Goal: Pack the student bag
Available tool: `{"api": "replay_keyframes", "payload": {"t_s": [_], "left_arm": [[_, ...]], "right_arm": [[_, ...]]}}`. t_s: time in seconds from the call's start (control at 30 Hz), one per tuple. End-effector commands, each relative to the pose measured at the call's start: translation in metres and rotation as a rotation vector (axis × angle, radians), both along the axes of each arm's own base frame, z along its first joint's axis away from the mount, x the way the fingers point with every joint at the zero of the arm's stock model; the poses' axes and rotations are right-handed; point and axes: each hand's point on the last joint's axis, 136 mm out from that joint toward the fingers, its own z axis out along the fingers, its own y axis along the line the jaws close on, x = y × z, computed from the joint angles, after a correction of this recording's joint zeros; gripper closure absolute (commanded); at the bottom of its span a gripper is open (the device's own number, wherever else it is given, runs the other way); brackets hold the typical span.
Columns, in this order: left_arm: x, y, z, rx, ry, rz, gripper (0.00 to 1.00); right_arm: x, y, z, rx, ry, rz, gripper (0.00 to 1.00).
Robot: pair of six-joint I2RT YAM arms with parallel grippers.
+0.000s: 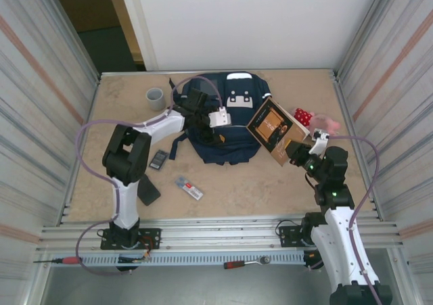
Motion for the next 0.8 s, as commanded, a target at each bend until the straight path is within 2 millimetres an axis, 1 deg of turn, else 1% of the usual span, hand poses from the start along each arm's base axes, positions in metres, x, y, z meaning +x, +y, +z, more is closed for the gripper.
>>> {"api": "replay_keyframes", "payload": {"t_s": [0.0, 0.13, 0.17, 0.2, 0.23, 0.27, 0.3, 0.33, 0.4, 0.43, 0.5, 0.57, 0.63, 0.7, 0.77], "left_arm": [[-0.008, 0.001, -0.010, 0.041, 0.030, -0.059, 0.09], [-0.014, 0.002, -0.017, 0.061, 0.056, -0.076, 0.08], [-0.011, 0.004, -0.019, 0.071, 0.047, -0.063, 0.11], [-0.007, 0.006, -0.022, 0.089, 0.035, -0.049, 0.18], [-0.004, 0.007, -0.024, 0.103, 0.029, -0.038, 0.33], [-0.001, 0.009, -0.023, 0.110, 0.022, -0.016, 0.54], [0.000, 0.007, -0.018, 0.099, 0.013, 0.002, 0.70], [0.002, 0.005, -0.009, 0.077, 0.000, 0.021, 0.78], [0.001, 0.000, 0.019, 0.010, -0.034, 0.064, 0.92], [0.001, -0.003, 0.036, -0.036, -0.053, 0.101, 0.99], [0.001, -0.008, 0.068, -0.128, -0.063, 0.176, 1.00], [-0.002, -0.010, 0.098, -0.210, -0.036, 0.243, 1.00], [-0.004, -0.010, 0.120, -0.269, 0.000, 0.294, 1.00], [-0.006, -0.011, 0.140, -0.325, 0.030, 0.337, 1.00], [-0.008, -0.011, 0.159, -0.377, 0.050, 0.371, 1.00]], "right_arm": [[0.003, 0.001, 0.037, -0.031, -0.121, 0.009, 1.00], [0.003, 0.001, 0.035, -0.033, -0.116, 0.004, 1.00], [0.004, 0.000, 0.035, -0.033, -0.116, 0.000, 1.00], [0.004, 0.000, 0.034, -0.032, -0.113, -0.002, 1.00], [0.004, 0.000, 0.034, -0.030, -0.114, -0.004, 1.00], [0.004, -0.001, 0.035, -0.025, -0.112, -0.008, 1.00], [0.004, -0.002, 0.035, -0.017, -0.108, -0.018, 1.00], [0.005, -0.005, 0.035, -0.005, -0.096, -0.039, 1.00], [0.006, -0.016, 0.035, 0.032, -0.054, -0.116, 1.00], [0.006, -0.023, 0.036, 0.056, -0.028, -0.162, 1.00], [0.005, -0.036, 0.038, 0.099, 0.024, -0.256, 1.00], [0.002, -0.053, 0.041, 0.107, 0.076, -0.353, 1.00], [-0.002, -0.066, 0.046, 0.091, 0.139, -0.418, 1.00], [-0.002, -0.063, 0.052, 0.081, 0.188, -0.389, 1.00], [-0.001, -0.056, 0.053, 0.094, 0.255, -0.349, 1.00]]}}
